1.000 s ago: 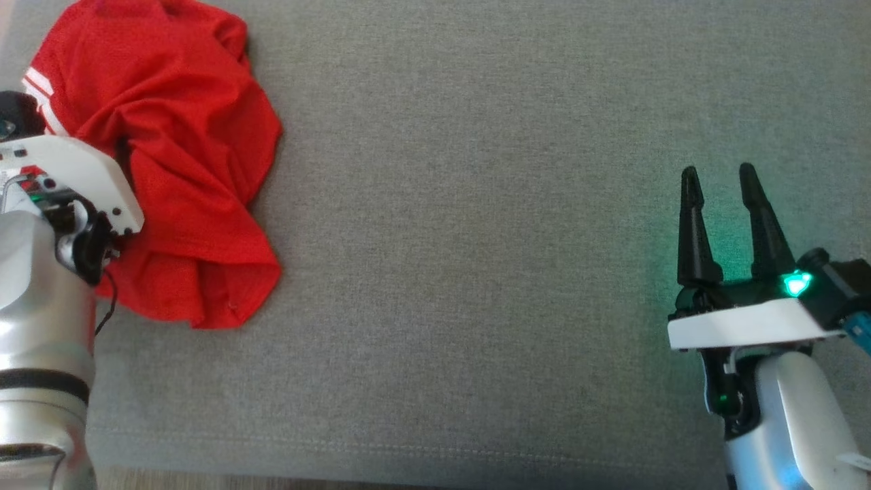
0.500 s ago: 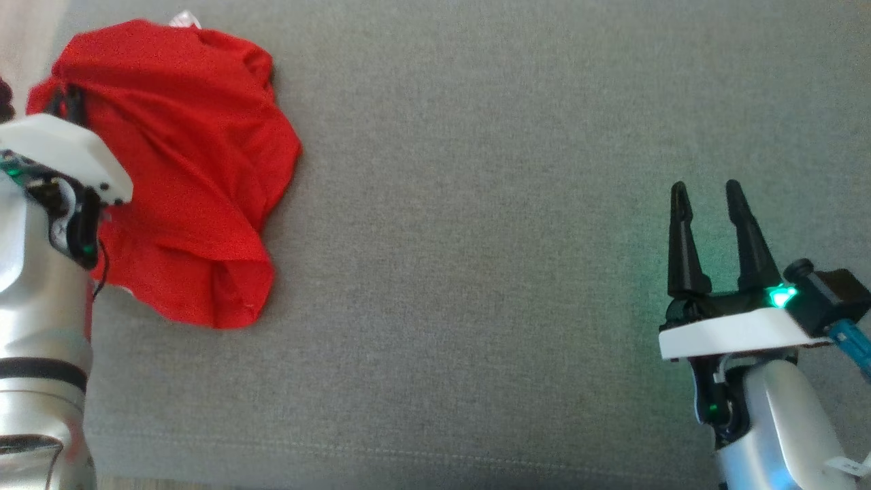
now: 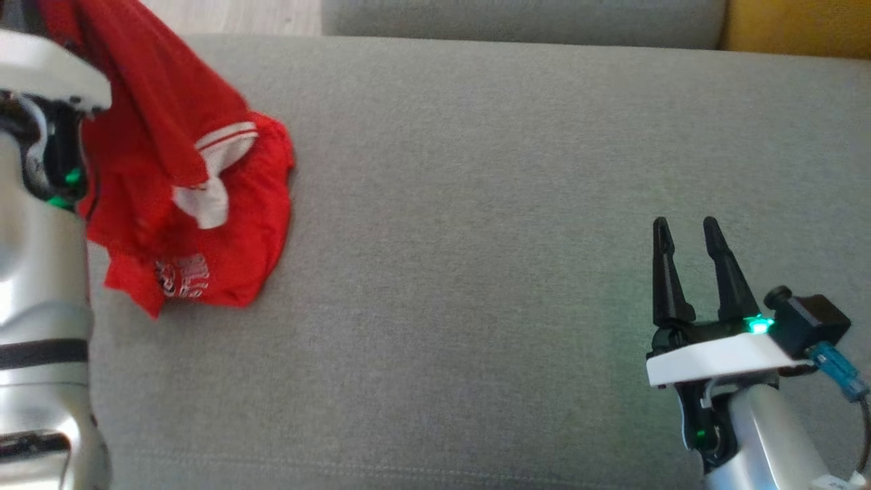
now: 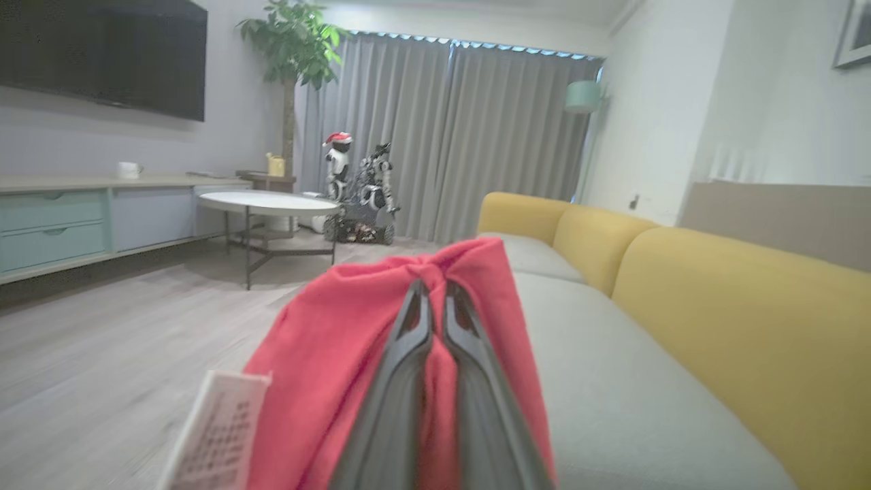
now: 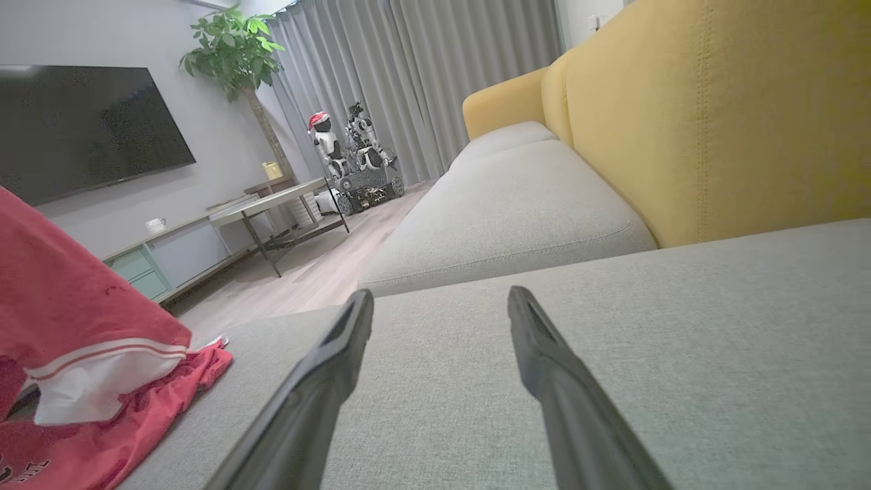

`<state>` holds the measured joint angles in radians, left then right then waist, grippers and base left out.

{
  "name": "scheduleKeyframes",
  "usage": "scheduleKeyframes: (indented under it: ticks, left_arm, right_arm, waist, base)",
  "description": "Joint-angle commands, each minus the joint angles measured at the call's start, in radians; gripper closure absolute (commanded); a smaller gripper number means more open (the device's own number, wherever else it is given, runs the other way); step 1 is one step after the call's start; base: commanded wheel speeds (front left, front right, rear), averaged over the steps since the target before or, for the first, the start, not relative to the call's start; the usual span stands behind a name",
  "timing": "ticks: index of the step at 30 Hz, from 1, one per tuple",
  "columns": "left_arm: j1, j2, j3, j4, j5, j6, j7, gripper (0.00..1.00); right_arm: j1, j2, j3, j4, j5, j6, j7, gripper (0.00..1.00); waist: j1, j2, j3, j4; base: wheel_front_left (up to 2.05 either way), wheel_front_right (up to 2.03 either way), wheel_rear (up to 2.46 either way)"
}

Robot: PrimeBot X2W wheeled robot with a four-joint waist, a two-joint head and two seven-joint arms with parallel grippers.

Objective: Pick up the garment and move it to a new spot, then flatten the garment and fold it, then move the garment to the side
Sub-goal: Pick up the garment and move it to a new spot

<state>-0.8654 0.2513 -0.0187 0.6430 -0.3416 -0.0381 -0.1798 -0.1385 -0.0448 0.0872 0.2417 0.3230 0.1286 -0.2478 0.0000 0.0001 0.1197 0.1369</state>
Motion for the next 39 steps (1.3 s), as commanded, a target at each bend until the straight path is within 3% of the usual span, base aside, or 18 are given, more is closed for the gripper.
scheduleKeyframes:
  ticks: [1,7,12,22,26,29,30,31,35,39]
  left_arm:
    - [-0.025,0.024,0.021,-0.084,-0.007,0.008,0.017,1.00]
    - [0.002,-0.020,-0.029,-0.269,0.001,0.040,0.118,1.00]
    - [0.025,-0.051,-0.112,-0.339,0.054,0.063,0.190,1.00]
    - [0.075,-0.168,-0.289,-0.253,0.104,0.075,0.217,1.00]
    - [0.070,-0.198,-0.383,-0.202,0.070,0.095,0.198,1.00]
    - [0.074,-0.200,-0.510,-0.189,-0.028,0.132,0.183,1.00]
    - [0.076,-0.200,-0.560,-0.183,-0.062,0.153,0.180,0.74]
    - [0.078,-0.201,-0.612,-0.177,-0.095,0.168,0.179,0.03]
    - [0.075,-0.201,-0.803,-0.154,-0.193,0.200,0.178,0.00]
    - [0.062,-0.201,-0.885,-0.135,-0.262,0.221,0.141,0.00]
  right_arm:
    - [-0.019,-0.005,0.024,-0.026,0.009,0.002,-0.012,0.00]
    - [-0.031,-0.005,0.023,-0.040,0.020,0.002,-0.014,0.00]
    - [-0.043,-0.005,0.017,-0.069,0.024,0.002,-0.014,0.00]
    - [-0.077,-0.005,0.012,-0.133,0.030,0.002,-0.014,0.00]
    - [-0.087,-0.005,0.004,-0.157,0.035,0.002,-0.014,0.00]
    - [-0.093,-0.005,-0.001,-0.161,0.041,0.002,-0.014,0.00]
    - [-0.094,-0.005,-0.004,-0.160,0.041,0.002,-0.014,0.00]
    - [-0.094,-0.005,-0.005,-0.158,0.042,0.002,-0.014,0.00]
    - [-0.092,-0.005,-0.006,-0.158,0.043,0.002,-0.014,0.00]
    - [-0.083,-0.005,-0.024,-0.158,0.043,0.002,-0.014,0.00]
  waist:
    - [0.0000,-0.0001,-0.014,-0.021]
    - [0.0000,-0.0001,-0.023,-0.083]
    - [0.0000,-0.0001,-0.012,-0.159]
    - [0.0000,-0.0001,0.016,-0.350]
    - [0.0000,-0.0001,0.032,-0.424]
    - [0.0000,-0.0001,0.039,-0.477]
    - [0.0000,-0.0001,0.041,-0.489]
    - [0.0000,-0.0001,0.042,-0.501]
    - [0.0000,-0.0001,0.051,-0.522]
    - [0.0000,-0.0001,0.055,-0.500]
  base:
    - [0.00,0.00,0.00]
    - [0.00,0.00,0.00]
    - [0.00,0.00,0.00]
    - [0.00,0.00,0.00]
    - [0.00,0.00,0.00]
    - [0.00,0.00,0.00]
    - [0.00,0.00,0.00]
    - [0.00,0.00,0.00]
    - [0.00,0.00,0.00]
    - [0.00,0.00,0.00]
